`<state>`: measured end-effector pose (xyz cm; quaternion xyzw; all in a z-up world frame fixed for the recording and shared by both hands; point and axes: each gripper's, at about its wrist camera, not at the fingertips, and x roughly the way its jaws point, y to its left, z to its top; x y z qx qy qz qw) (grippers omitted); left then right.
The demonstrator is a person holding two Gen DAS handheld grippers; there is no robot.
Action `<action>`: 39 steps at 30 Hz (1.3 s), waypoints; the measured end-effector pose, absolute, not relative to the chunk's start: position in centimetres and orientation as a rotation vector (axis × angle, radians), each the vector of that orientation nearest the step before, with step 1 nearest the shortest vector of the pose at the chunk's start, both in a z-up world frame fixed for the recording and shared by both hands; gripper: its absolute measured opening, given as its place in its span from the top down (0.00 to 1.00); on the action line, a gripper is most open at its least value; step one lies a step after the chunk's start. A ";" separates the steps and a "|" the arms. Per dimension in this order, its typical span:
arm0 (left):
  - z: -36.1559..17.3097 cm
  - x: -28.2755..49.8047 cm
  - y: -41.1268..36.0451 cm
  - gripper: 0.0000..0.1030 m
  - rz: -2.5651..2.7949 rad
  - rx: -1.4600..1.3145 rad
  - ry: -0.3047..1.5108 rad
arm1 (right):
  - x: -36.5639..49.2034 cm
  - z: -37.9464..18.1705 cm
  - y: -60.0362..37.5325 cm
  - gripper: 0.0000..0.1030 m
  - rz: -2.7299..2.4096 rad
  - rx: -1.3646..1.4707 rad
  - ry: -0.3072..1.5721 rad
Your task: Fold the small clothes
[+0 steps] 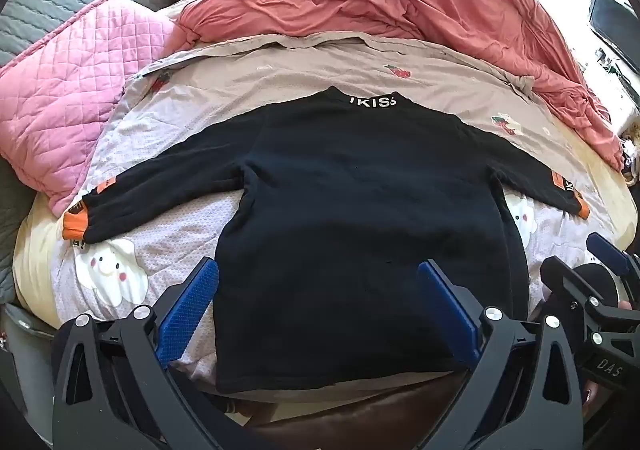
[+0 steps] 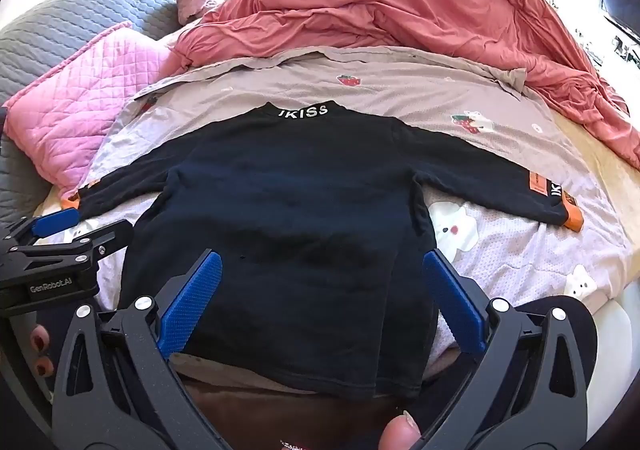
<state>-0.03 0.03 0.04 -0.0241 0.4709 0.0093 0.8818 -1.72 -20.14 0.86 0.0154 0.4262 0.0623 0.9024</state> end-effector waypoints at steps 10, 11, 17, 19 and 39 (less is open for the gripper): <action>0.2 -0.1 0.2 0.04 0.009 -0.059 0.987 | -2.0 1.7 -20.0 0.08 0.125 0.018 0.863; 0.3 -0.1 0.2 0.04 0.006 -0.058 0.989 | -2.0 1.9 -20.0 0.08 0.124 0.018 0.865; 0.2 0.0 -0.4 0.04 0.006 -0.057 0.987 | -2.0 1.4 -19.9 0.08 0.127 0.014 0.862; 0.1 -0.1 -0.5 0.04 0.006 -0.055 0.984 | -2.0 1.4 -19.8 0.08 0.126 0.011 0.862; 0.4 -0.2 -0.2 0.04 0.001 -0.059 0.978 | -2.1 1.3 -19.7 0.08 0.119 0.007 0.860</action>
